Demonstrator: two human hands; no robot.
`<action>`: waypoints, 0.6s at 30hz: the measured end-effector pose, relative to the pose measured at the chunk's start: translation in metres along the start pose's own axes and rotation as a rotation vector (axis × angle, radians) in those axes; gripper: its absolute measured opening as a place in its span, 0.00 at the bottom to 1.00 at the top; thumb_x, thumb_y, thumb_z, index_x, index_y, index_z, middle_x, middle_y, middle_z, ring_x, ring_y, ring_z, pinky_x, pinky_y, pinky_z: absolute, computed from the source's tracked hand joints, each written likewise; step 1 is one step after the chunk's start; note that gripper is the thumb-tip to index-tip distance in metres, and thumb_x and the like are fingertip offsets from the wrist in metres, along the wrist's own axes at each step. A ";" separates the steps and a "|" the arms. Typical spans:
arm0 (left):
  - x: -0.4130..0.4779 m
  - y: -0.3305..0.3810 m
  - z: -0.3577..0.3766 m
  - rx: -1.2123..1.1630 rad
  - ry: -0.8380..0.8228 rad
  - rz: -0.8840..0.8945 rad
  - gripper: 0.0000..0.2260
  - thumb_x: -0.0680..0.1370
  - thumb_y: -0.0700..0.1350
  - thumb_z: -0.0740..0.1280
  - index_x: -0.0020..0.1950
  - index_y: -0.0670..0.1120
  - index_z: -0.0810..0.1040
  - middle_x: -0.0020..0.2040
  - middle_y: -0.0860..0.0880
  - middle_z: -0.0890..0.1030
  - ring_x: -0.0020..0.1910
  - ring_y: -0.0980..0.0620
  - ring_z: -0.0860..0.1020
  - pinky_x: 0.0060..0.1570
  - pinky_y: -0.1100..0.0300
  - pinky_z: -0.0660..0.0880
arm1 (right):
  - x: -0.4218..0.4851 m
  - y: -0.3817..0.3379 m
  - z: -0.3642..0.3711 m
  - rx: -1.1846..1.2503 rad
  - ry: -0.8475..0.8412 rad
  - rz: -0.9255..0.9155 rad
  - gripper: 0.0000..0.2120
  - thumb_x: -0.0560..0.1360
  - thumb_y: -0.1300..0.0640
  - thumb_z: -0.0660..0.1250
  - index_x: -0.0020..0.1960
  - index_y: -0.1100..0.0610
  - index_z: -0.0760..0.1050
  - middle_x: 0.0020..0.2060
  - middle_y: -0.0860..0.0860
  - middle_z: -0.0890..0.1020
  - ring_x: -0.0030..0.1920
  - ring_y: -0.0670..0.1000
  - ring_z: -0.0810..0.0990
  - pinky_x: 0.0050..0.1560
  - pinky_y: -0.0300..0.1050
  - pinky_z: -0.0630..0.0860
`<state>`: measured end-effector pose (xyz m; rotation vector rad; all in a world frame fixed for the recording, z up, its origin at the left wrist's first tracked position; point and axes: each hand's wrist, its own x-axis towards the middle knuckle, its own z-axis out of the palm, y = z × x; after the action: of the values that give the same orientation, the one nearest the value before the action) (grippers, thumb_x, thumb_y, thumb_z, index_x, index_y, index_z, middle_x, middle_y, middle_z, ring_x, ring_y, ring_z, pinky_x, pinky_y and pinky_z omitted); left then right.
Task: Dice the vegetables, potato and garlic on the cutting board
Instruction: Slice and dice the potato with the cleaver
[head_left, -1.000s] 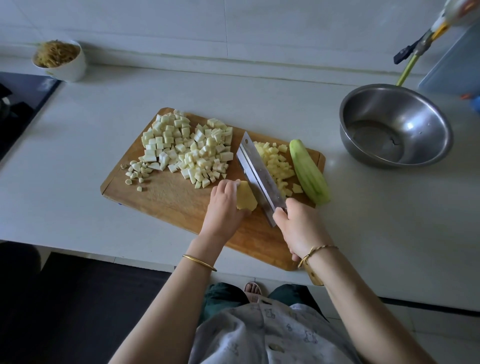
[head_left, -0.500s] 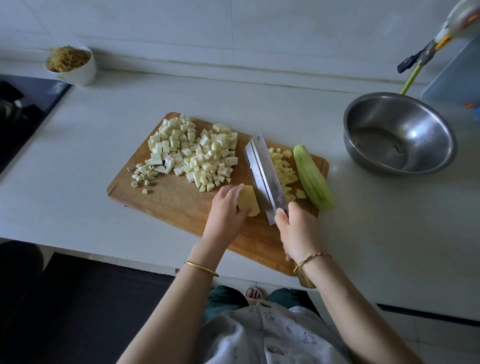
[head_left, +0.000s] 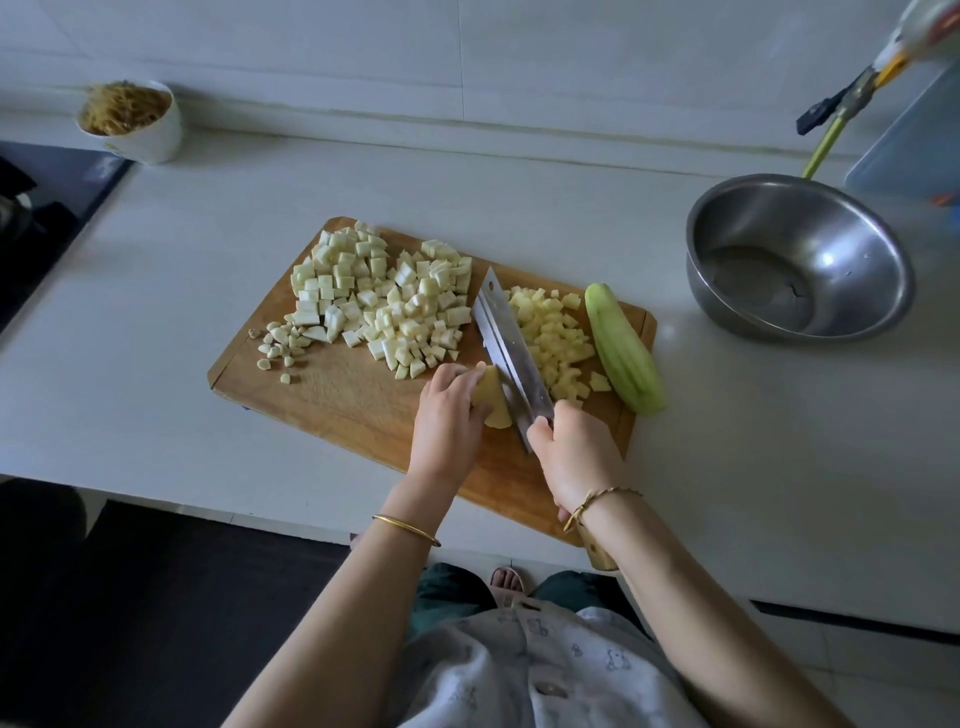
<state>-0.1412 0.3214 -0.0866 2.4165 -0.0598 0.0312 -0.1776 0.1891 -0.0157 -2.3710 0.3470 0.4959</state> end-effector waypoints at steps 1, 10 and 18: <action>-0.001 0.000 0.000 -0.005 0.005 0.000 0.21 0.74 0.36 0.70 0.67 0.42 0.74 0.59 0.45 0.75 0.57 0.44 0.74 0.57 0.49 0.74 | -0.001 -0.001 0.002 0.001 0.009 -0.001 0.11 0.81 0.55 0.54 0.43 0.59 0.67 0.32 0.50 0.70 0.35 0.58 0.78 0.38 0.55 0.80; -0.002 0.002 -0.004 -0.144 0.080 -0.132 0.16 0.76 0.40 0.69 0.63 0.44 0.75 0.58 0.48 0.77 0.57 0.51 0.75 0.56 0.58 0.73 | -0.007 0.010 0.001 0.093 0.096 -0.020 0.16 0.81 0.53 0.55 0.35 0.55 0.61 0.31 0.52 0.72 0.26 0.51 0.72 0.26 0.45 0.71; -0.001 0.004 -0.002 -0.135 0.103 -0.175 0.07 0.76 0.38 0.68 0.53 0.42 0.77 0.49 0.51 0.73 0.47 0.57 0.69 0.43 0.78 0.65 | -0.010 0.003 0.004 0.034 0.081 -0.023 0.16 0.82 0.53 0.54 0.36 0.54 0.60 0.31 0.51 0.72 0.28 0.54 0.74 0.34 0.52 0.79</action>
<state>-0.1421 0.3195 -0.0822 2.2723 0.1911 0.0683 -0.1889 0.1904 -0.0160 -2.3637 0.3620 0.3816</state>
